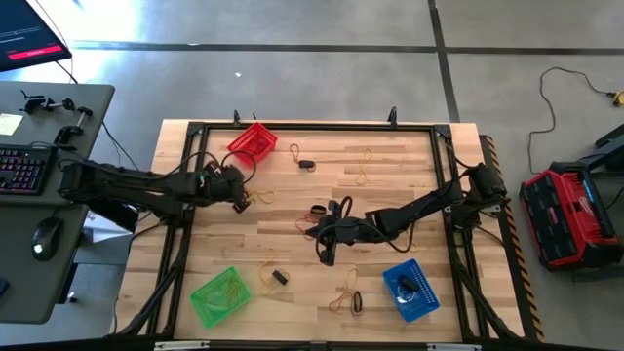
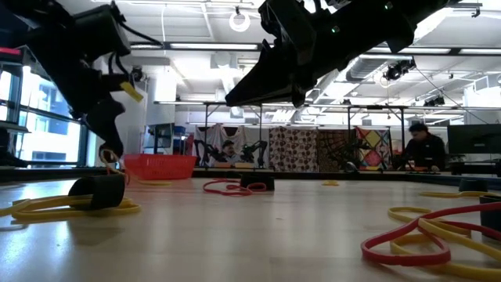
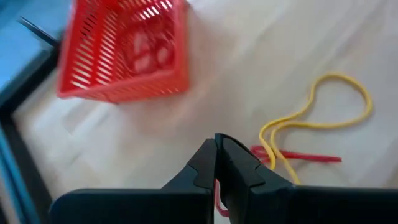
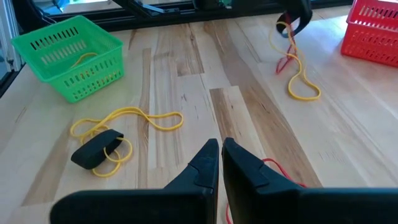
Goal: Sort rubber bands into baskets
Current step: Put the black rubber band into the blue basket
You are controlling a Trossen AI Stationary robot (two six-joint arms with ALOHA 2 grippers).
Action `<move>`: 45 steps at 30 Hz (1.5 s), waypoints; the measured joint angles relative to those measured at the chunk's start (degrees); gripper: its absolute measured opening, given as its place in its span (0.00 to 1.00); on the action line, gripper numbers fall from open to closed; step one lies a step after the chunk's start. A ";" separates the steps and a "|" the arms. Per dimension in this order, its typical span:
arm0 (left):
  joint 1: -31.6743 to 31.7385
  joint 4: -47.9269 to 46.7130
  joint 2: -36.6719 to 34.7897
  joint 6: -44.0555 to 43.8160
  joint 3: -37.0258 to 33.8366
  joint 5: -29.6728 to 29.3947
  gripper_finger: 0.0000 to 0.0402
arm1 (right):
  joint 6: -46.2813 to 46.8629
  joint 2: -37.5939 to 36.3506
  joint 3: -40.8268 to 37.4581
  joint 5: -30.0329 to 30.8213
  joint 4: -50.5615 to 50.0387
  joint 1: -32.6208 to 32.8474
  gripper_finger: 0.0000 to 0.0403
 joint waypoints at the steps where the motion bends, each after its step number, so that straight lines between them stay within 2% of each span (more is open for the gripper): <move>1: -0.38 0.02 -0.27 -0.26 0.02 -1.29 0.01 | 0.02 0.00 0.00 -0.02 0.00 0.00 0.03; 5: -1.83 0.48 -1.05 -1.73 0.03 -7.34 0.01 | 0.04 0.00 0.00 -0.02 0.00 0.00 0.03; 12: -4.36 1.98 -1.20 -3.20 0.05 -14.38 0.01 | 0.04 0.00 0.00 -0.01 0.03 0.00 0.03; 24: -11.04 8.81 -1.20 -3.14 0.10 -34.12 0.01 | -0.08 0.00 0.00 0.00 0.11 0.00 0.03; 34: -16.37 9.46 -1.04 -3.10 0.10 -52.94 0.01 | -0.13 0.00 0.00 0.00 0.11 0.00 0.03; 45: -17.21 9.54 3.74 -4.58 0.10 -54.30 0.01 | -0.35 0.00 0.00 0.29 0.15 0.02 0.03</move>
